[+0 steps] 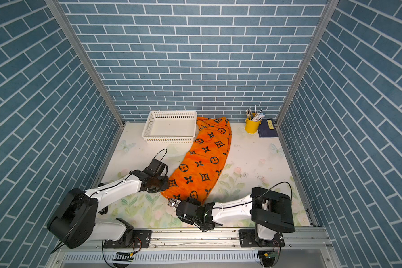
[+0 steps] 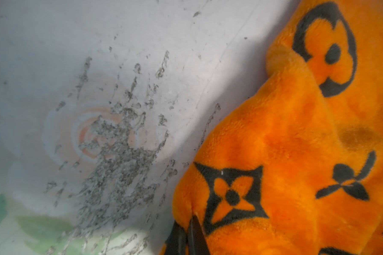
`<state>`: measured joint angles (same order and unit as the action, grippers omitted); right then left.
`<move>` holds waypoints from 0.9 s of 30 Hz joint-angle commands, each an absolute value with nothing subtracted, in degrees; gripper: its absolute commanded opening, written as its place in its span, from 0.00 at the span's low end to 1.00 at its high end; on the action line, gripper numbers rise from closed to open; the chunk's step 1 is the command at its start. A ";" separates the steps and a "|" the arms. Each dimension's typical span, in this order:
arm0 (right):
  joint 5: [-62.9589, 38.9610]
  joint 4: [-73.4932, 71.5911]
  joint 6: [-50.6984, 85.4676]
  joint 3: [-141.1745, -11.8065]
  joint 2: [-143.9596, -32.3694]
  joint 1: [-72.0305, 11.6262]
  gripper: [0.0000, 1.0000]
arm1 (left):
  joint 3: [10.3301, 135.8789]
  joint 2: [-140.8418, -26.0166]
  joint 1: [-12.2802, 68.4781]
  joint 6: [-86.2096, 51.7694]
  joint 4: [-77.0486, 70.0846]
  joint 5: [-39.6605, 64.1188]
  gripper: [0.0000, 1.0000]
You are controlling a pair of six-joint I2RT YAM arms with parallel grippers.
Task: Roll up the pillowcase
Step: Roll the pillowcase at the center of the board.
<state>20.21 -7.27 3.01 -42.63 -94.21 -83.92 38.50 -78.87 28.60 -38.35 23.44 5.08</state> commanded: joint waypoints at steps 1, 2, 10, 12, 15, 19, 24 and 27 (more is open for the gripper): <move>24.61 -10.12 1.24 -44.78 -98.55 -84.66 0.55 | 38.26 -77.02 27.90 -39.34 23.29 4.44 0.10; 25.50 -10.19 0.91 -45.25 -99.14 -84.70 0.55 | 38.15 -76.70 27.91 -39.38 23.29 4.48 0.10; 26.54 -11.21 -2.13 -46.84 -102.77 -84.64 0.52 | 35.81 -73.64 27.26 -40.73 23.55 3.98 0.26; 26.55 -11.25 -2.37 -46.97 -103.36 -84.55 0.48 | 35.94 -72.61 27.09 -41.15 24.36 3.24 0.32; 25.82 -11.16 -2.29 -46.89 -103.45 -84.55 0.37 | 36.74 -70.95 26.51 -41.35 26.21 1.66 0.46; 24.51 -10.18 -2.11 -47.26 -103.26 -84.08 0.05 | 38.16 -68.24 24.81 -41.48 28.23 -0.04 0.51; 21.96 -7.82 -0.96 -49.04 -100.89 -81.92 0.00 | 40.94 -65.73 23.82 -41.21 31.13 -3.59 0.51; 19.34 -8.08 0.20 -48.87 -98.03 -79.07 0.00 | 42.13 -64.45 23.89 -40.76 31.91 -4.89 0.51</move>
<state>22.20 -9.41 -1.72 -47.70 -101.54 -81.52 40.25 -65.82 24.12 -41.36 29.19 -1.74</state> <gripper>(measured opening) 0.049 0.510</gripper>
